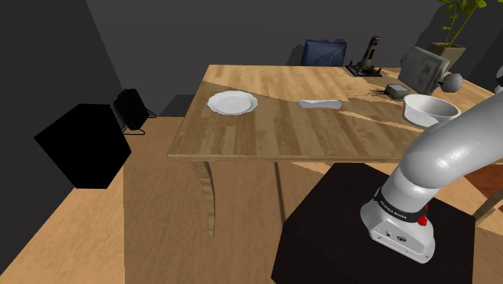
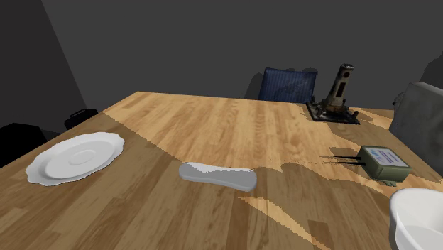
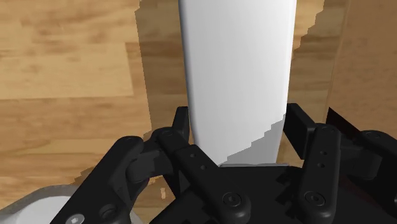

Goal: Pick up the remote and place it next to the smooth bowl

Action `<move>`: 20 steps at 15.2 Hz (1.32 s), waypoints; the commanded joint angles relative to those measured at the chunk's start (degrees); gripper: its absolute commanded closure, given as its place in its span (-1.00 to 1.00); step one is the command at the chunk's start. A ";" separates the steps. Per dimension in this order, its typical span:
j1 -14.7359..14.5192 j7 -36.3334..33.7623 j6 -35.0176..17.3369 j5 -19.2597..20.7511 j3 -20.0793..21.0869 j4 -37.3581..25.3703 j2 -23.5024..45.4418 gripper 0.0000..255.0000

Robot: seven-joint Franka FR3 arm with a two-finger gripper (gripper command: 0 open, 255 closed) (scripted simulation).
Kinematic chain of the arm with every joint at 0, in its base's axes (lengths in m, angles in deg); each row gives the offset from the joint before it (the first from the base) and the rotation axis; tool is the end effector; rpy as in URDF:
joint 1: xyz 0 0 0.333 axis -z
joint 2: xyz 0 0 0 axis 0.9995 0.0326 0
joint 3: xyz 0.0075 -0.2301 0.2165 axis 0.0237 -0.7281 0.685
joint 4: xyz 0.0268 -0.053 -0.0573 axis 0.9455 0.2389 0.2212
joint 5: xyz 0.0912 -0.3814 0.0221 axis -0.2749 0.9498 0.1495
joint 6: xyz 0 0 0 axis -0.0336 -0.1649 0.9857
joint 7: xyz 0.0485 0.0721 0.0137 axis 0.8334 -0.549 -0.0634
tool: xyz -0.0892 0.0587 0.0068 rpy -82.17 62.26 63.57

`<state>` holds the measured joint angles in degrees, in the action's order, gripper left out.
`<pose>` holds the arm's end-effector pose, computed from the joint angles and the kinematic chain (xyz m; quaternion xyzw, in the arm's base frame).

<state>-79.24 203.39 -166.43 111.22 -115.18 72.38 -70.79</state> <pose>-0.1819 -0.5042 0.3478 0.9303 0.3667 -0.0021 0.0049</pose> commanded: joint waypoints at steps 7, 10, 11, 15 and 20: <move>-1.18 -0.41 -0.88 0.72 -1.45 0.39 -0.36 1.00; -1.18 -0.41 -0.88 0.72 -1.45 0.39 -0.36 -1.00; -1.18 -0.41 -0.88 0.72 -1.45 0.39 -0.36 -1.00; 1.12 0.42 0.59 -0.61 1.27 -0.19 0.37 -1.00; 7.38 2.01 5.12 -3.27 8.80 -2.32 1.42 -1.00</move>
<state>-72.53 205.35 -161.77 108.18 -107.24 70.18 -69.44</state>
